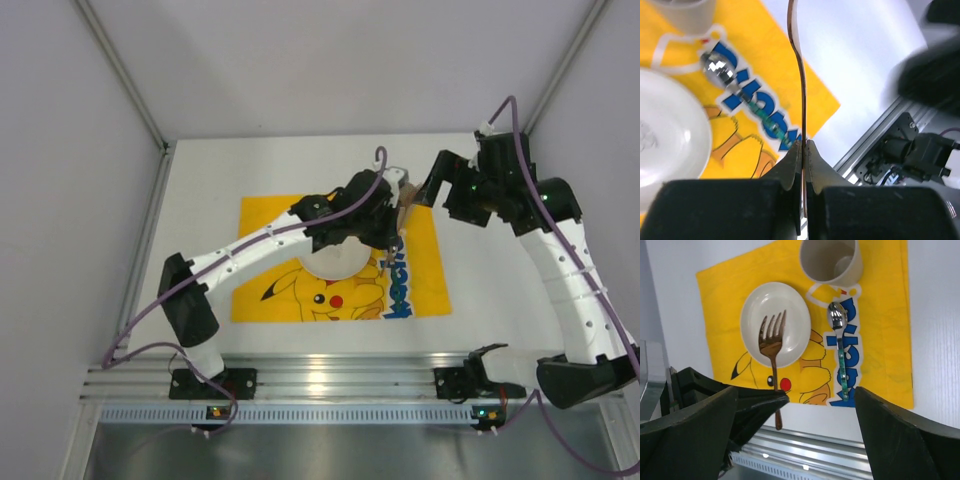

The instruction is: Set the dinner table for one person

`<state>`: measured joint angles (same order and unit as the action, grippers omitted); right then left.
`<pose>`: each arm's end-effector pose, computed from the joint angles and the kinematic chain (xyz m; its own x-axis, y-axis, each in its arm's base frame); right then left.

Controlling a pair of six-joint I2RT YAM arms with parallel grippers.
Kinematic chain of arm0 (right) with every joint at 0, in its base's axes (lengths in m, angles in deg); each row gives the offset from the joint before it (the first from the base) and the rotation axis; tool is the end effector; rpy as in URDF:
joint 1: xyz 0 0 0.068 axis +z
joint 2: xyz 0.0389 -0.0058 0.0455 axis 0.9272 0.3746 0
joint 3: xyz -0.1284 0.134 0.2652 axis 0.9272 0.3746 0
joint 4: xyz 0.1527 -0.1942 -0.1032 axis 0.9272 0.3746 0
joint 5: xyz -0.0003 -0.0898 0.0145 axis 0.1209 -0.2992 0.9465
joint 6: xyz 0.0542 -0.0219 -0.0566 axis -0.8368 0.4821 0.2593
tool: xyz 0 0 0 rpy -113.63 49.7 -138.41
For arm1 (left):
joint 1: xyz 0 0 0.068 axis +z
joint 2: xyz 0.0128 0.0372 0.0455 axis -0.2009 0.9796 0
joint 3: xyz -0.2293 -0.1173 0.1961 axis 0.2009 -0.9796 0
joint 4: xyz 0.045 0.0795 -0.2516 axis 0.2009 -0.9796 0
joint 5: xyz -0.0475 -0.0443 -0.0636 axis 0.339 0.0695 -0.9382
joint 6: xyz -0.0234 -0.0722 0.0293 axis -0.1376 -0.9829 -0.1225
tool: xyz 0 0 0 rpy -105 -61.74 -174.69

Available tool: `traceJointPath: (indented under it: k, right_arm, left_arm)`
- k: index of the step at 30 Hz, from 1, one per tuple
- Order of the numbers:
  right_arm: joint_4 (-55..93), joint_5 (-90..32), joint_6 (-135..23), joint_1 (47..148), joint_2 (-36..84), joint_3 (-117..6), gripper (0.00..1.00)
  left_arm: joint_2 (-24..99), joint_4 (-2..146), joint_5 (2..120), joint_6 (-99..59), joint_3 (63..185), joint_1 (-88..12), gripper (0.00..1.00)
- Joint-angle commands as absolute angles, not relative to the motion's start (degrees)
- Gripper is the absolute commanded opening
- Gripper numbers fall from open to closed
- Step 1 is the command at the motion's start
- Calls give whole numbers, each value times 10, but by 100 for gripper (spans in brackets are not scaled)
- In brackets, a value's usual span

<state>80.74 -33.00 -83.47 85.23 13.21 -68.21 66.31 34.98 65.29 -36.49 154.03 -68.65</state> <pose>0.2245 0.0742 0.4449 -0.7442 0.3559 -0.5652 0.0970 0.8949 0.4356 0.2509 -0.3962 0.3826 -0.6973 0.2126 -0.6845 0.6109 0.6757 -0.4125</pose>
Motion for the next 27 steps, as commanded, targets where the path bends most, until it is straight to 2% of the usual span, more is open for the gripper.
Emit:
traceJointPath:
  k: [1,7,11,18,27]
  right_arm:
    - [779,-291,-811,836,129,-741,100]
    - [778,-270,-782,806,111,-700,100]
    - [775,-252,-784,800,89,-628,100]
    - [777,-244,-780,800,74,-570,100]
    - [781,-241,-776,801,64,-540,100]
  left_arm:
    - [521,389,675,-382,1456,-647,0]
    - [327,358,668,-385,1266,-504,0]
    - [268,326,649,-347,1170,-406,0]
    - [300,373,614,-312,1084,-323,0]
    - [367,479,533,-314,1016,-286,0]
